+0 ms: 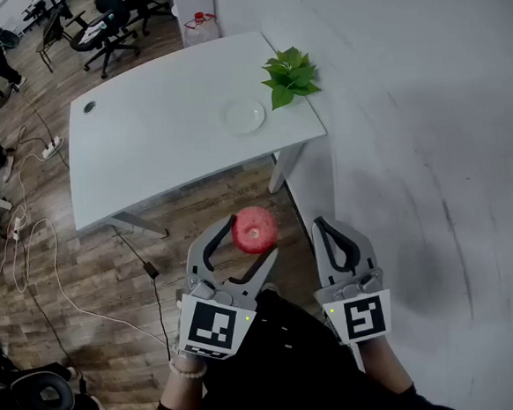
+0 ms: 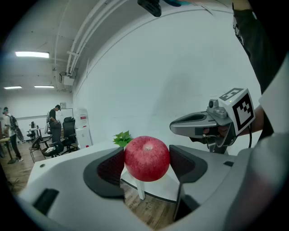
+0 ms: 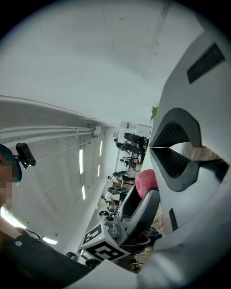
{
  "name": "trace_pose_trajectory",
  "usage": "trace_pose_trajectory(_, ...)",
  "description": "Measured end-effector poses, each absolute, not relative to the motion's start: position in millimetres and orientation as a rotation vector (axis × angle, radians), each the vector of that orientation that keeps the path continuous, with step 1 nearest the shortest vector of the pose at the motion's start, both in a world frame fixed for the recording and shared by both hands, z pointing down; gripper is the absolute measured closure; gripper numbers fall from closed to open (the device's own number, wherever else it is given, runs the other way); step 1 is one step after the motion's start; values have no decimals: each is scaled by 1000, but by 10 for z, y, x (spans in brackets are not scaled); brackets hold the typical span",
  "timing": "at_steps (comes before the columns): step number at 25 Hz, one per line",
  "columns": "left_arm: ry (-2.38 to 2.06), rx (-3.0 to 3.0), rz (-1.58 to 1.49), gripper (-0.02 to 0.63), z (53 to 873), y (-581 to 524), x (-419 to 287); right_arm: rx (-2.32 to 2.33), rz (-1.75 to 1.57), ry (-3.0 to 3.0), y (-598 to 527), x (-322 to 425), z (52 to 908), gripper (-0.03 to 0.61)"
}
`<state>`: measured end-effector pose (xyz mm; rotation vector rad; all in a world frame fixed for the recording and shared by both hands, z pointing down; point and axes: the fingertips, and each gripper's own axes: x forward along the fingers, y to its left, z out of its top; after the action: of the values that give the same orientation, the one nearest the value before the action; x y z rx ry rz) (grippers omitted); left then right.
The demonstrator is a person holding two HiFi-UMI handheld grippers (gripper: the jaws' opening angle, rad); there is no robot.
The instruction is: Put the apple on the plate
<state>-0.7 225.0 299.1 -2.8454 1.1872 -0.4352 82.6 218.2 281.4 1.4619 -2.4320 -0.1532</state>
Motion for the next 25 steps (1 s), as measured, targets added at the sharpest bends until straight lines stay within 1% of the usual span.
trace_pose_trajectory(7,1291,-2891,-431,287,2990,2263,-2,1455,-164,-2439,2186,840,2821,537)
trace_pose_trajectory(12,1227,-2852,-440,287,3006,2272,47,1455,-153,-2442,2198,885,2829,537)
trace_pose_trajectory(17,1319,-2891,-437,287,3004,2271,96,1459,-121,-2469,2196,958,2842,537)
trace_pose_trajectory(21,1241,-2833,-437,287,3010,2272,167,1445,-120,-2475,2208,1022,2850,535)
trace_pose_trajectory(25,1275,-2814,-428,287,3000,2267,216,1432,-125,-2483,2221,1116,2859,535)
